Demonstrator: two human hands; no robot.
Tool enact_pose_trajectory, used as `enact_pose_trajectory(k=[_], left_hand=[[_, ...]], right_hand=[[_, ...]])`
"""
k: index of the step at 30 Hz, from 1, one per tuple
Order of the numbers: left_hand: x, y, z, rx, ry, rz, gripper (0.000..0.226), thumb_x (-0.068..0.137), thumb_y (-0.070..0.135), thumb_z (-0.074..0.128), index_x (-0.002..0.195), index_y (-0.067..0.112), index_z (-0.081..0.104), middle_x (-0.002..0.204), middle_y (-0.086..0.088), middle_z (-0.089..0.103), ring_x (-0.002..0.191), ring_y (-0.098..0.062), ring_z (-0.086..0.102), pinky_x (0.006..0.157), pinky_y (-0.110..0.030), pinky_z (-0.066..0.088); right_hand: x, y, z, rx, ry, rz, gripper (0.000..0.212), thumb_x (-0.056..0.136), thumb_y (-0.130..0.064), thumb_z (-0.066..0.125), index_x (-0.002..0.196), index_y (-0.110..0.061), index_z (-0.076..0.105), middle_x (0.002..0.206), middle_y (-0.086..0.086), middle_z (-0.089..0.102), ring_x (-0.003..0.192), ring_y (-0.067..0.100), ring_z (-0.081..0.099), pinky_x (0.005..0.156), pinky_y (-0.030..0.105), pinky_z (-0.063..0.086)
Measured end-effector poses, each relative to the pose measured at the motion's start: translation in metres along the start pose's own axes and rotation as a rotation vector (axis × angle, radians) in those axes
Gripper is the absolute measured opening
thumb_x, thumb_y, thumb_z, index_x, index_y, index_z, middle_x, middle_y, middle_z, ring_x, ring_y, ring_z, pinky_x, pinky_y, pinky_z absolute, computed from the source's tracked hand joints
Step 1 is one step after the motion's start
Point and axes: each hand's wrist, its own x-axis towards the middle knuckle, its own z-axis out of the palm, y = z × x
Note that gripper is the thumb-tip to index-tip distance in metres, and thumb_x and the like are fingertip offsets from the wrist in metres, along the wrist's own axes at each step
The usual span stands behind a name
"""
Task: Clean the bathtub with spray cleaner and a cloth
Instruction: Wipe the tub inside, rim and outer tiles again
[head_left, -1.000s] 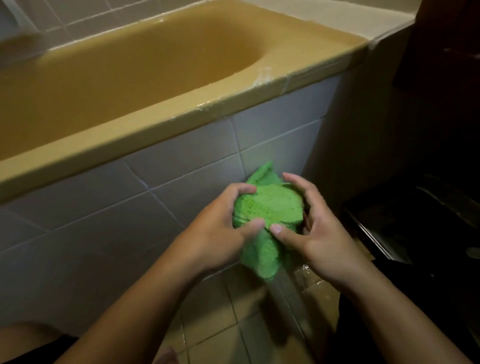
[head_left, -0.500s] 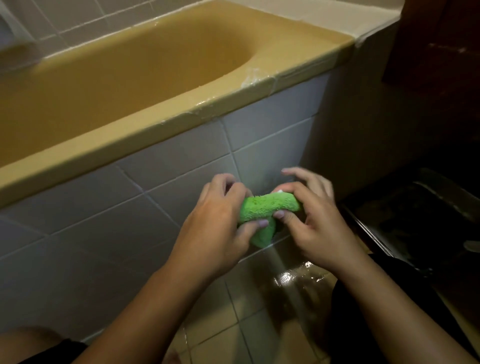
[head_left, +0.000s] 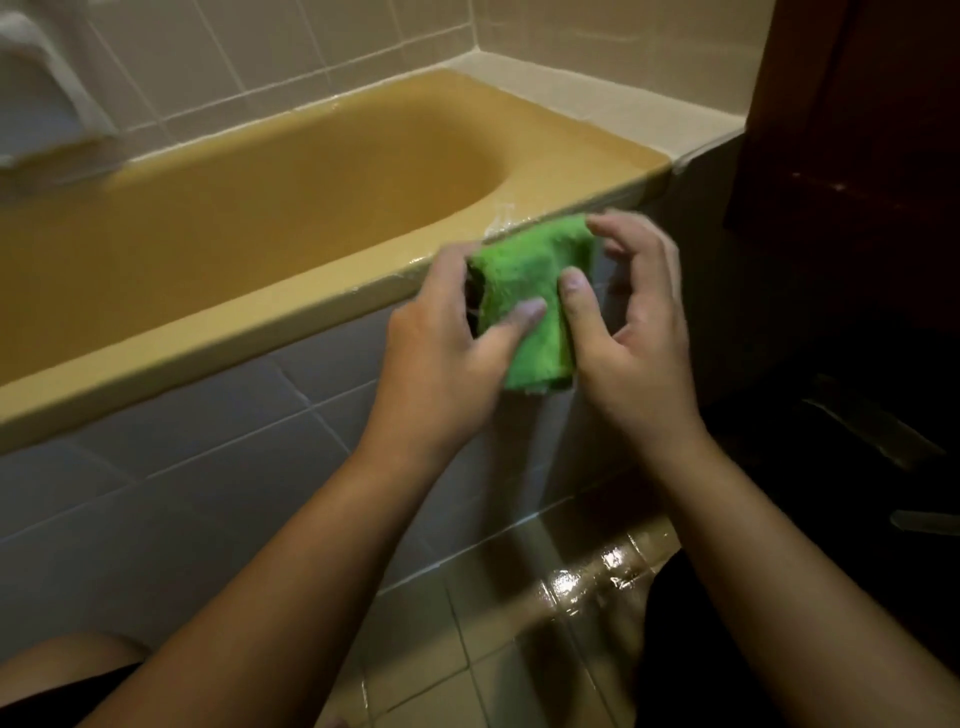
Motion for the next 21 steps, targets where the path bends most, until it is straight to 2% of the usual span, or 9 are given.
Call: enact_pose_trajectory(k=[4, 6, 8, 11, 13, 14, 15, 18, 21], left_hand=[[0.043, 0.017, 0.001, 0.026, 0.146, -0.034, 0.041, 0.092, 0.030, 0.074, 0.126, 0.014, 0.058, 0.109, 0.004, 0.069, 0.099, -0.013, 0.067, 0.090, -0.037, 0.054], [0.059, 0.024, -0.002, 0.044, 0.100, -0.041, 0.039, 0.095, 0.031, 0.066, 0.130, 0.016, 0.057, 0.111, 0.002, 0.068, 0.102, -0.018, 0.065, 0.093, -0.038, 0.052], [0.070, 0.028, -0.010, 0.175, 0.009, -0.020, 0.033, 0.099, 0.031, 0.059, 0.129, 0.019, 0.059, 0.108, 0.000, 0.069, 0.102, -0.023, 0.064, 0.091, -0.037, 0.051], [0.085, 0.020, -0.031, 0.424, -0.100, 0.000, 0.021, 0.102, 0.033, 0.049, 0.106, 0.021, 0.067, 0.093, -0.003, 0.069, 0.103, -0.031, 0.059, 0.083, -0.035, 0.045], [0.091, 0.008, -0.045, 0.441, -0.174, -0.053, 0.029, 0.105, 0.028, 0.046, 0.081, 0.021, 0.060, 0.077, 0.006, 0.062, 0.091, -0.025, 0.058, 0.071, -0.033, 0.036], [0.092, 0.002, -0.049, 0.449, -0.191, -0.080, 0.031, 0.106, 0.024, 0.047, 0.076, 0.022, 0.058, 0.072, 0.010, 0.058, 0.085, -0.021, 0.055, 0.067, -0.031, 0.032], [0.093, -0.003, -0.053, 0.460, -0.188, -0.102, 0.029, 0.106, 0.022, 0.048, 0.080, 0.022, 0.061, 0.073, 0.010, 0.059, 0.083, -0.018, 0.053, 0.067, -0.029, 0.031], [0.094, -0.014, -0.057, 0.536, -0.145, -0.135, 0.025, 0.103, 0.026, 0.052, 0.118, 0.026, 0.072, 0.102, 0.003, 0.070, 0.097, -0.018, 0.059, 0.080, -0.026, 0.040], [0.093, -0.019, -0.056, 0.591, -0.091, -0.151, 0.032, 0.101, 0.025, 0.049, 0.125, 0.030, 0.069, 0.118, -0.001, 0.073, 0.110, -0.027, 0.063, 0.094, -0.034, 0.050]], right_hand=[[0.039, -0.005, 0.015, -0.129, -0.109, -0.234, 0.038, 0.107, -0.016, 0.049, 0.143, -0.006, 0.058, 0.152, 0.011, 0.052, 0.148, 0.027, 0.040, 0.124, 0.047, 0.029], [0.058, -0.001, 0.025, -0.179, -0.134, -0.254, 0.043, 0.109, -0.025, 0.042, 0.148, -0.012, 0.054, 0.155, 0.007, 0.051, 0.149, 0.029, 0.039, 0.122, 0.052, 0.028], [0.073, 0.002, 0.033, -0.253, -0.151, -0.256, 0.048, 0.109, -0.036, 0.036, 0.152, -0.022, 0.051, 0.155, 0.000, 0.052, 0.146, 0.024, 0.043, 0.118, 0.052, 0.032], [0.080, 0.004, 0.039, -0.406, -0.147, -0.325, 0.047, 0.107, -0.045, 0.039, 0.147, -0.028, 0.057, 0.147, -0.004, 0.059, 0.136, 0.026, 0.052, 0.111, 0.049, 0.038], [0.079, 0.004, 0.040, -0.481, -0.119, -0.415, 0.044, 0.104, -0.046, 0.046, 0.137, -0.026, 0.066, 0.137, -0.004, 0.066, 0.123, 0.030, 0.058, 0.101, 0.048, 0.042], [0.080, 0.005, 0.040, -0.498, -0.106, -0.458, 0.042, 0.103, -0.046, 0.048, 0.132, -0.024, 0.069, 0.133, -0.004, 0.068, 0.117, 0.031, 0.060, 0.096, 0.047, 0.044], [0.082, 0.008, 0.039, -0.510, -0.101, -0.493, 0.041, 0.103, -0.046, 0.050, 0.129, -0.023, 0.070, 0.131, -0.004, 0.069, 0.112, 0.031, 0.061, 0.093, 0.045, 0.045], [0.096, 0.029, 0.022, -0.550, -0.070, -0.522, 0.040, 0.104, -0.044, 0.048, 0.125, -0.019, 0.072, 0.127, 0.000, 0.070, 0.108, 0.033, 0.062, 0.089, 0.044, 0.045], [0.113, 0.057, -0.002, -0.526, 0.051, -0.422, 0.045, 0.106, -0.044, 0.041, 0.120, -0.015, 0.073, 0.122, 0.008, 0.071, 0.107, 0.035, 0.063, 0.094, 0.047, 0.046]])
